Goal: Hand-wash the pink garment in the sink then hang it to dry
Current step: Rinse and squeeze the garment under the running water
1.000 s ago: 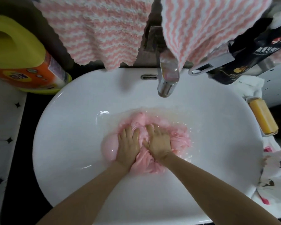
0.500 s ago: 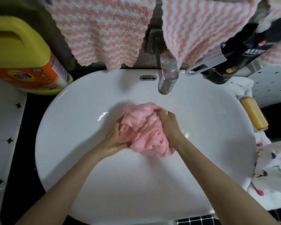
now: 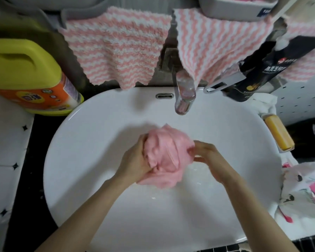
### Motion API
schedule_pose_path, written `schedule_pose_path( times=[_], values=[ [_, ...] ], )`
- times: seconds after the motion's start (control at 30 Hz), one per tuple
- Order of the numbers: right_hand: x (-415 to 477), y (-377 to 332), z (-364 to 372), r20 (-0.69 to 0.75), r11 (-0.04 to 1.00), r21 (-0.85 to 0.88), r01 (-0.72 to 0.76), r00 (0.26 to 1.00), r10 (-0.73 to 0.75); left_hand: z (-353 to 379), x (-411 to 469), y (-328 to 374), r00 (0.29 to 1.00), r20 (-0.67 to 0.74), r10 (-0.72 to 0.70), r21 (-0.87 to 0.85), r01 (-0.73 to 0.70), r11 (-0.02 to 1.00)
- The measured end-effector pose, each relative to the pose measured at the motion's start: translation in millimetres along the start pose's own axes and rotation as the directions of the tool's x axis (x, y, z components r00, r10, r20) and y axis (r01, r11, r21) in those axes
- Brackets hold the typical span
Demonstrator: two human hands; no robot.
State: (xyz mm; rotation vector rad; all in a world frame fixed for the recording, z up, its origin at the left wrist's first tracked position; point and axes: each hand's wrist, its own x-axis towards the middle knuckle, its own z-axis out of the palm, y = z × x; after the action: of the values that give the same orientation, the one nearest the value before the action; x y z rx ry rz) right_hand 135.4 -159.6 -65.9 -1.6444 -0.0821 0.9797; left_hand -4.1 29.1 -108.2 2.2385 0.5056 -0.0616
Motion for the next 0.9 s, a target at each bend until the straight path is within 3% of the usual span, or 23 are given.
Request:
schedule_pose_path(
  times=[0.1,0.17,0.23,0.3,0.37,0.43,0.53,0.67,0.8,0.9],
  values=[
    [-6.5,19.3,-3.9,-0.190,0.999,0.034,-0.019,0.981,0.025,7.6,-5.8,7.1,0.977,0.027,0.210,0.127,-0.212,0.969],
    [-5.4,29.0,18.4,-0.157,0.980,-0.184,0.079,0.982,-0.108,14.8,-8.0,5.0,0.961,0.120,0.247,0.208,-0.268,0.941],
    [2.4,44.8,45.4,0.014,0.850,-0.492,0.187,0.978,-0.206,15.0,-7.0,2.7,0.965,0.170,0.202,0.334,-0.249,0.909],
    [10.3,66.9,63.3,0.087,0.658,-0.704,0.268,0.952,-0.295,15.7,-10.1,-6.5,0.974,0.142,0.177,0.464,-0.224,0.857],
    [9.9,87.3,73.8,0.111,0.498,-0.808,0.316,0.910,-0.399,26.7,-19.9,-16.2,0.982,0.159,0.105,0.468,-0.169,0.868],
    [5.3,106.1,79.5,0.117,0.410,-0.858,0.310,0.895,-0.431,40.2,-35.5,-17.1,0.989,0.129,0.078,0.466,-0.130,0.875],
    [6.4,121.9,84.0,0.053,0.373,-0.888,0.270,0.865,-0.500,61.1,-42.0,-24.8,0.990,0.065,0.123,0.517,-0.139,0.845],
    [29.8,118.8,81.9,0.015,0.349,-0.900,0.263,0.816,-0.577,67.7,-22.9,-30.0,0.971,-0.101,0.217,0.458,-0.149,0.877],
    [51.0,116.5,76.9,-0.025,0.349,-0.911,0.221,0.813,-0.582,70.1,-0.6,-33.6,0.969,-0.084,0.232,0.455,-0.170,0.874],
    [71.1,96.9,76.3,-0.118,0.386,-0.914,0.120,0.834,-0.538,64.0,26.5,-38.6,0.983,0.080,0.165,0.437,-0.183,0.881]
  ],
)
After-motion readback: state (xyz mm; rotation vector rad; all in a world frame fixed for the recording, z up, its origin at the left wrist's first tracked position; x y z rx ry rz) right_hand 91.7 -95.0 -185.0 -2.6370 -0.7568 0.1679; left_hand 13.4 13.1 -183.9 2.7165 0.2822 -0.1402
